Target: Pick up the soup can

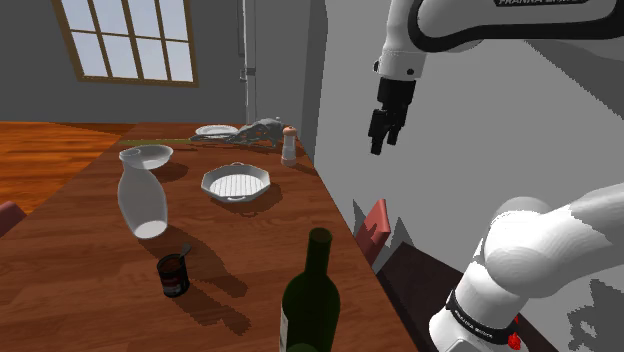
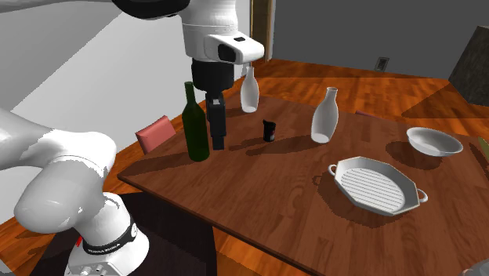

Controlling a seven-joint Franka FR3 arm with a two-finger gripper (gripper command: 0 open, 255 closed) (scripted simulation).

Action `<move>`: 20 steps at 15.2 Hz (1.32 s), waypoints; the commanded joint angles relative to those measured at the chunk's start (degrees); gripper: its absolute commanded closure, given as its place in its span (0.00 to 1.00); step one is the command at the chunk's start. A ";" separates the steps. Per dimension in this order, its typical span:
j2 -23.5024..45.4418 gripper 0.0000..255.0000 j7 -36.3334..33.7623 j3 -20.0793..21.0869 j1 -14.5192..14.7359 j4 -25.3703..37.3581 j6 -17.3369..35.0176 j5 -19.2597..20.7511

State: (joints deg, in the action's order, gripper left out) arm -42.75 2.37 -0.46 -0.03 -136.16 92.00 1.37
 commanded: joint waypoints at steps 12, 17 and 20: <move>16.33 0.00 -8.88 8.80 4.39 3.51 11.97 -5.51; 25.28 0.00 -12.85 12.49 5.88 7.76 16.46 -6.26; 30.98 0.00 -15.33 14.52 6.73 11.08 18.68 -6.02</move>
State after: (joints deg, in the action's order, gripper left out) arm -13.55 -12.08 13.34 6.37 -125.80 109.63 -4.68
